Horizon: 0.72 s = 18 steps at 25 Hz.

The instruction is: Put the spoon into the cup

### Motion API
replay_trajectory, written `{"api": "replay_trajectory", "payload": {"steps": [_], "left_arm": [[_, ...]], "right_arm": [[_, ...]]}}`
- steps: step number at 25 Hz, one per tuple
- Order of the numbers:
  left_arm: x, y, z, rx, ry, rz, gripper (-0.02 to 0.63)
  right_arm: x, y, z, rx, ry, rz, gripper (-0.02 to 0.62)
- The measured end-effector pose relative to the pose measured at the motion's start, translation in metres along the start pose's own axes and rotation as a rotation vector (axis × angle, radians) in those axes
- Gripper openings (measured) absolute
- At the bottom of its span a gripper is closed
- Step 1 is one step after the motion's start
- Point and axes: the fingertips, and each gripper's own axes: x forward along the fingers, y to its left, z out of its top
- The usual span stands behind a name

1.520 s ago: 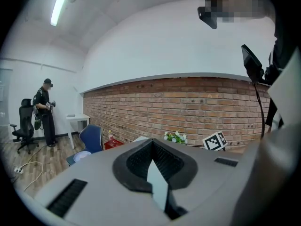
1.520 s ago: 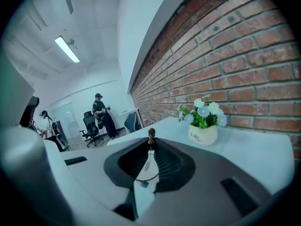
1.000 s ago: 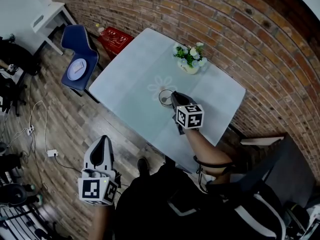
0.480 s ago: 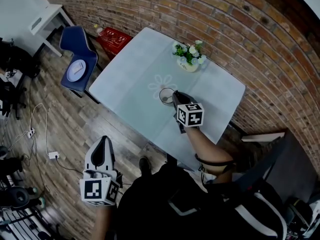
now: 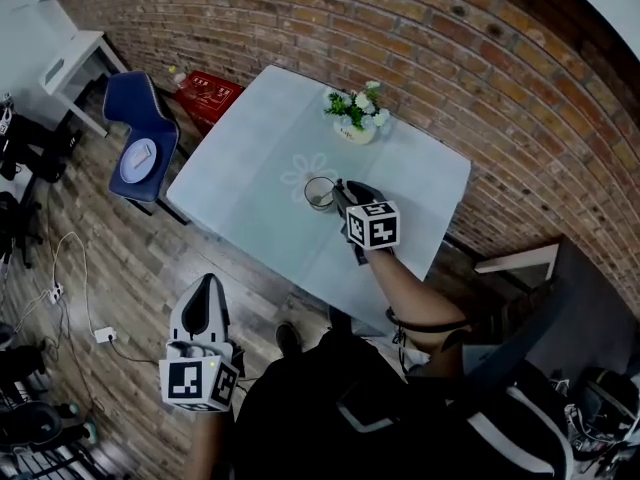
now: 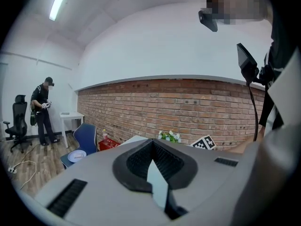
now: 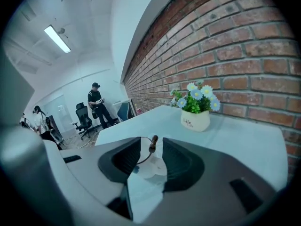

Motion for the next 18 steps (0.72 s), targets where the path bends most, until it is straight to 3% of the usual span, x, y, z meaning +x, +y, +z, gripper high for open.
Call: {"api": "replay_trajectory", "payload": {"steps": [8, 18], "left_arm": [[0.014, -0.012, 0.004, -0.004, -0.019, -0.094, 0.009], [0.038, -0.028, 0.024, 0.017, -0.071, -0.205, 0.009]], "right_arm": [[-0.064, 0.008, 0.054, -0.049, -0.142, -0.018, 0.152], [-0.156, 0.024, 0.104, -0.046, -0.281, -0.056, 0.066]]}}
